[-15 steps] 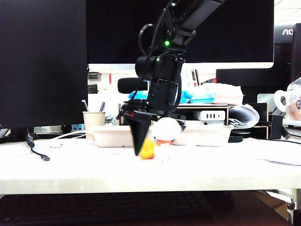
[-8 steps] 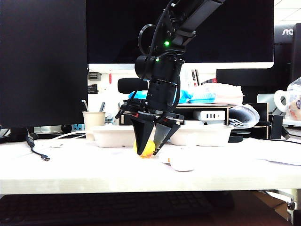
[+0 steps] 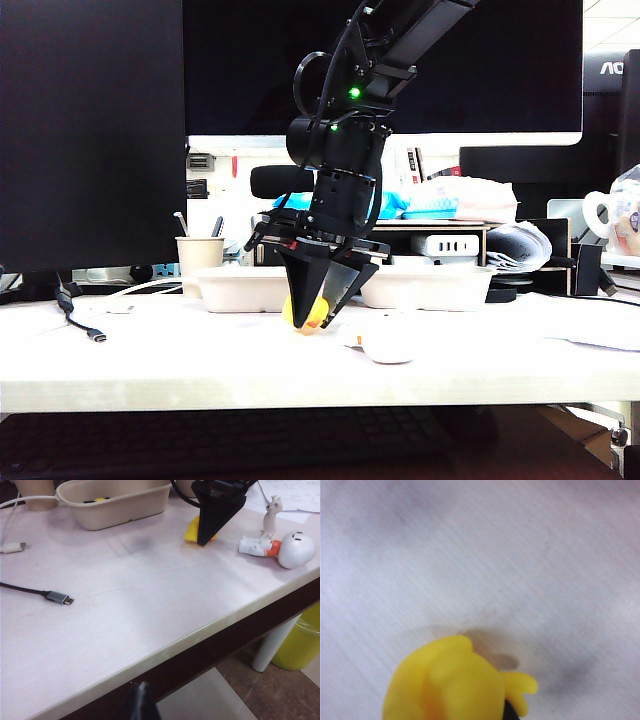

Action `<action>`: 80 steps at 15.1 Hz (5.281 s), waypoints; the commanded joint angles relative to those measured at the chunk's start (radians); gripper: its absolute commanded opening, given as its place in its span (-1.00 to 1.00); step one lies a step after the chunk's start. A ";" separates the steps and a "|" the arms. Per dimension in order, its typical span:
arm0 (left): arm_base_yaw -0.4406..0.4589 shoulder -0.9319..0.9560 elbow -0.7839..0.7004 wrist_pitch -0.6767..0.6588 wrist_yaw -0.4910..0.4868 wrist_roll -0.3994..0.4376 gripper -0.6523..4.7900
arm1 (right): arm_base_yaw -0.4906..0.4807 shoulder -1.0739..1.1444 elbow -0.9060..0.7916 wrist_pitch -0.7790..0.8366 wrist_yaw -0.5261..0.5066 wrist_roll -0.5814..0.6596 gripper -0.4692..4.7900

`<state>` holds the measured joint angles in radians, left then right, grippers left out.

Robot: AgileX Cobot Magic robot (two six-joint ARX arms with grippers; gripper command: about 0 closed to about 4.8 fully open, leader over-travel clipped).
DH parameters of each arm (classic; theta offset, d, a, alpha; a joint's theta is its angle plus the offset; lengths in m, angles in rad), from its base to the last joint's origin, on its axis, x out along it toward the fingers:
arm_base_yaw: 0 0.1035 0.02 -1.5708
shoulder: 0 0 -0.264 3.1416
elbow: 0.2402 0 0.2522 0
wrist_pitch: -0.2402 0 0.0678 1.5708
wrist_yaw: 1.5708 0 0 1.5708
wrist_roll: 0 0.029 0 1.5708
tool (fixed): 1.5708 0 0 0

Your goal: Put the dolls with similar colors into the same paper box, while dolls with different colors go into separate paper boxes.

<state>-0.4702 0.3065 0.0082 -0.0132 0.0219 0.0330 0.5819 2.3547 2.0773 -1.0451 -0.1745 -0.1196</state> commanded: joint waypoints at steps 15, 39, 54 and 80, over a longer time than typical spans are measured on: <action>0.129 -0.303 0.001 0.001 0.001 0.004 -0.78 | -0.049 0.063 0.208 0.436 0.077 0.025 -0.26; -0.103 0.006 0.001 -0.008 0.001 0.004 -0.78 | 0.064 -0.067 0.276 -0.342 0.130 0.029 0.19; -0.103 0.005 0.001 -0.008 0.001 0.004 -0.78 | 0.242 -0.731 -0.274 -0.323 0.301 0.162 0.17; -0.103 -0.006 0.001 -0.008 0.001 0.004 -0.78 | 0.074 -0.675 -1.088 0.790 0.216 0.167 0.19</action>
<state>-0.5728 0.3004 0.0082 -0.0269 0.0231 0.0330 0.6540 1.6825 0.9867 -0.2623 0.0525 0.0551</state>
